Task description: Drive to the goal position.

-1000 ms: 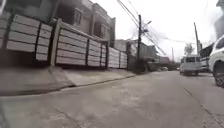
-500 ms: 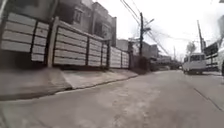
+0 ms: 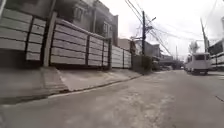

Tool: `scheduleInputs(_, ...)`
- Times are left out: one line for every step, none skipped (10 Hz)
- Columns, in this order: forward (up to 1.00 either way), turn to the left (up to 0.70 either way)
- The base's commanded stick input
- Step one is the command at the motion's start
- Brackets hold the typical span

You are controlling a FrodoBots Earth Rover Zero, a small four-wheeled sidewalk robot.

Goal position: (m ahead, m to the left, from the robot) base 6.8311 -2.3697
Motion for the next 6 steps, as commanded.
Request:
scheduleInputs(0.70, -0.03)
scheduleInputs(0.70, -0.20)
scheduleInputs(0.70, -0.34)
scheduleInputs(0.70, -0.34)
scheduleInputs(0.70, -0.34)
scheduleInputs(0.70, -0.34)
